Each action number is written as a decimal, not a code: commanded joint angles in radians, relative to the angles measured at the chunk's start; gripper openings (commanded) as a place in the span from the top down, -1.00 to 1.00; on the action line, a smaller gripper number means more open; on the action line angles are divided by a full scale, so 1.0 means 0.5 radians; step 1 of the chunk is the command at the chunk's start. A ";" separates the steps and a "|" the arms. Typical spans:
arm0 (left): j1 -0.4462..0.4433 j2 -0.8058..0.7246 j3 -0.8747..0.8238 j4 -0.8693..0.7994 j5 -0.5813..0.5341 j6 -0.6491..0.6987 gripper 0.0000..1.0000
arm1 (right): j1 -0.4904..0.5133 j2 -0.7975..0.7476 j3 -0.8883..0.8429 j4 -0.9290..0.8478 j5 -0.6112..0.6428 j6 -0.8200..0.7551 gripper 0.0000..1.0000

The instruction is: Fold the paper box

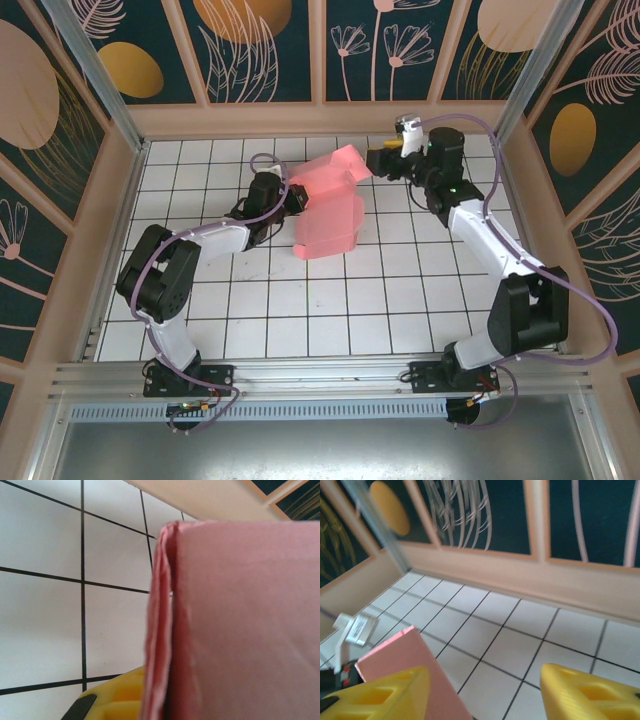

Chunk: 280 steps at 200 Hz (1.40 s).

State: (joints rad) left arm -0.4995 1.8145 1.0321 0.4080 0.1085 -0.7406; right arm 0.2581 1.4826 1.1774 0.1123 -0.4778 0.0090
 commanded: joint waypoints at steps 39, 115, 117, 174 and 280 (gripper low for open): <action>0.008 0.086 0.120 -0.038 0.072 0.014 1.00 | 0.062 -0.033 -0.041 -0.010 -0.385 -0.096 0.09; 0.008 0.116 0.154 -0.052 0.118 0.004 1.00 | 0.198 0.036 0.002 -0.126 -0.326 -0.257 0.38; 0.007 0.118 0.154 -0.052 0.119 0.005 1.00 | 0.202 0.040 0.005 -0.133 -0.329 -0.263 0.38; 0.007 0.126 0.166 -0.058 0.126 0.005 1.00 | 0.274 0.132 0.096 -0.311 -0.318 -0.415 0.39; 0.005 0.142 0.166 -0.057 0.137 -0.005 1.00 | 0.518 0.346 0.294 -0.611 0.335 -0.739 0.55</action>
State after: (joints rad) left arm -0.4957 1.8751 1.0885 0.3691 0.1501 -0.7410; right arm 0.5076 1.6417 1.2896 -0.1654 -0.4095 -0.3187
